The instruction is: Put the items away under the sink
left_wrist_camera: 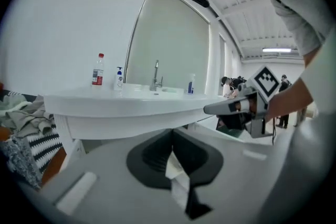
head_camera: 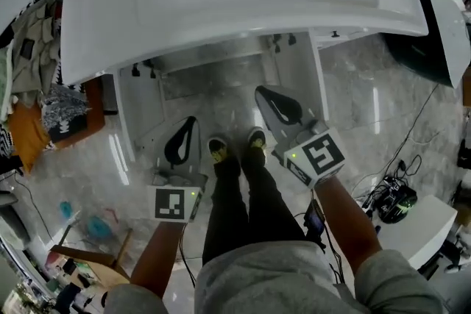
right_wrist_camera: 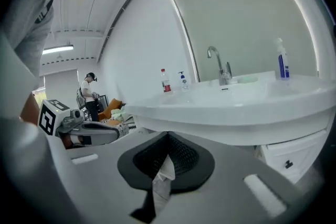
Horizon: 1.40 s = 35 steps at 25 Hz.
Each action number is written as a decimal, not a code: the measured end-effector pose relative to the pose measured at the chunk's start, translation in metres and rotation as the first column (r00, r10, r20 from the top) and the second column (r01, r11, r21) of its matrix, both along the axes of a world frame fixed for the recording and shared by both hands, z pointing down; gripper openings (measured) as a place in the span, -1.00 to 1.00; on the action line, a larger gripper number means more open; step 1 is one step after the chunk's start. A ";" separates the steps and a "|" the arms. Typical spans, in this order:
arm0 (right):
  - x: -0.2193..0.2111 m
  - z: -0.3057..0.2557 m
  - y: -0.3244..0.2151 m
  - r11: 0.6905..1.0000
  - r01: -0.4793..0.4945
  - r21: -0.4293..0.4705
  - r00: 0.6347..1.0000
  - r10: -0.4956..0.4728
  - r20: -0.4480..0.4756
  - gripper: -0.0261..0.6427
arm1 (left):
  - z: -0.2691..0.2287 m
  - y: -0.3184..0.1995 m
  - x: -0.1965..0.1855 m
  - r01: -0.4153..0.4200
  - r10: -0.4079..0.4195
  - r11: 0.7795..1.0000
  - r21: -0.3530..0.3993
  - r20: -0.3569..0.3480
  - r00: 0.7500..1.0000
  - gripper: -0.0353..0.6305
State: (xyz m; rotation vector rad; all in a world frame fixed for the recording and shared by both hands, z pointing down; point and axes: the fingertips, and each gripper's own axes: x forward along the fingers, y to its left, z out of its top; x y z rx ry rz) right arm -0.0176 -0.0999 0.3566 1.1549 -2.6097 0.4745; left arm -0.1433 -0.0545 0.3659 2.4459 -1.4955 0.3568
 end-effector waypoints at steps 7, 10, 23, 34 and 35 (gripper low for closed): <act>0.028 -0.102 0.028 0.999 -0.010 0.050 0.999 0.012 -0.049 -0.94 | -0.082 0.015 -0.004 -0.008 0.009 1.000 0.029 -0.035 0.999 -0.86; 0.044 -0.137 0.043 0.996 -0.035 0.082 0.996 0.042 -0.077 -0.94 | -0.114 0.023 0.004 -0.031 0.033 0.997 0.064 -0.032 0.999 -0.86; 0.082 -0.218 0.083 0.970 -0.169 0.173 0.979 0.186 -0.087 -0.94 | -0.195 0.046 -0.005 -0.063 0.072 0.992 0.112 -0.077 0.994 -0.86; 0.079 -0.226 0.096 0.977 -0.105 0.184 0.987 0.125 -0.097 -0.94 | -0.225 0.079 0.023 -0.066 0.078 0.985 0.157 -0.071 0.994 -0.86; 0.081 -0.228 0.100 0.977 -0.096 0.191 0.989 0.116 -0.096 -0.94 | -0.227 0.087 0.028 -0.071 0.083 0.985 0.159 -0.069 0.994 -0.86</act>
